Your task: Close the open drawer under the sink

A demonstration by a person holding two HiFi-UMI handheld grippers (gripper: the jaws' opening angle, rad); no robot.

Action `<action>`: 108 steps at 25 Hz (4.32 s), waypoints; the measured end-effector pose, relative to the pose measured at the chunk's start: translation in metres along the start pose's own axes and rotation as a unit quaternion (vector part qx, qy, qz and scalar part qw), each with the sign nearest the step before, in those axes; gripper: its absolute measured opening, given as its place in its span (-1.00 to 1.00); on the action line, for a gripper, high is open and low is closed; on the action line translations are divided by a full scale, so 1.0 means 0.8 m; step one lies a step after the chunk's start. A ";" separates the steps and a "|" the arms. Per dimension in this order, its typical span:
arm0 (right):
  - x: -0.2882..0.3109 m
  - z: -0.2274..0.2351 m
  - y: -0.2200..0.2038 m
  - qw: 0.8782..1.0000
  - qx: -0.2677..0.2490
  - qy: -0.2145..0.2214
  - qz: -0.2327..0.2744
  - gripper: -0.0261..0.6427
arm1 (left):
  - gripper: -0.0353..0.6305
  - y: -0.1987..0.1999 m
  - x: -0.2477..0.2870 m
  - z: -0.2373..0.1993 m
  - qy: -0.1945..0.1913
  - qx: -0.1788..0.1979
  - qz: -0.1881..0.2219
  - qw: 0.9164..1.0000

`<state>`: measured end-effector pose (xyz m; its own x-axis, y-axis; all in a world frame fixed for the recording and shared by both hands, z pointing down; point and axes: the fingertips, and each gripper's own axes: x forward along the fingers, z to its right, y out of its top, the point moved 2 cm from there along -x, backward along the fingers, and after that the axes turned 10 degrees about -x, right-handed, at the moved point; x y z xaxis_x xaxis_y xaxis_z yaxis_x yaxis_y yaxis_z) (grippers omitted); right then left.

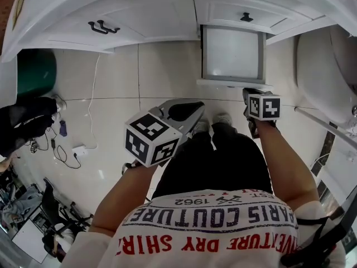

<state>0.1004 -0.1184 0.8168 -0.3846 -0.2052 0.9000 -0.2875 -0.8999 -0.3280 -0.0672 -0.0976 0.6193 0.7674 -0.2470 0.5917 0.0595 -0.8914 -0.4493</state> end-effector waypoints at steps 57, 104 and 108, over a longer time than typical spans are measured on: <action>-0.405 -0.230 0.217 0.950 -0.174 0.159 0.207 -0.90 | -0.92 0.139 -0.180 0.157 -0.033 0.074 0.070 0.994; -0.812 -0.439 -0.206 0.882 -0.262 0.171 0.351 -0.90 | -0.92 -0.203 -0.379 0.627 -0.039 0.211 0.160 0.964; -0.811 -0.443 -0.209 0.882 -0.264 0.170 0.352 -0.90 | -0.92 -0.210 -0.379 0.626 -0.039 0.210 0.161 0.964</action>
<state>0.0874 0.3016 0.1861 -0.8459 -0.4330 0.3114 -0.2062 -0.2730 -0.9397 0.0100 0.3175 0.1804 0.8339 -0.4411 0.3318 0.0513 -0.5366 -0.8423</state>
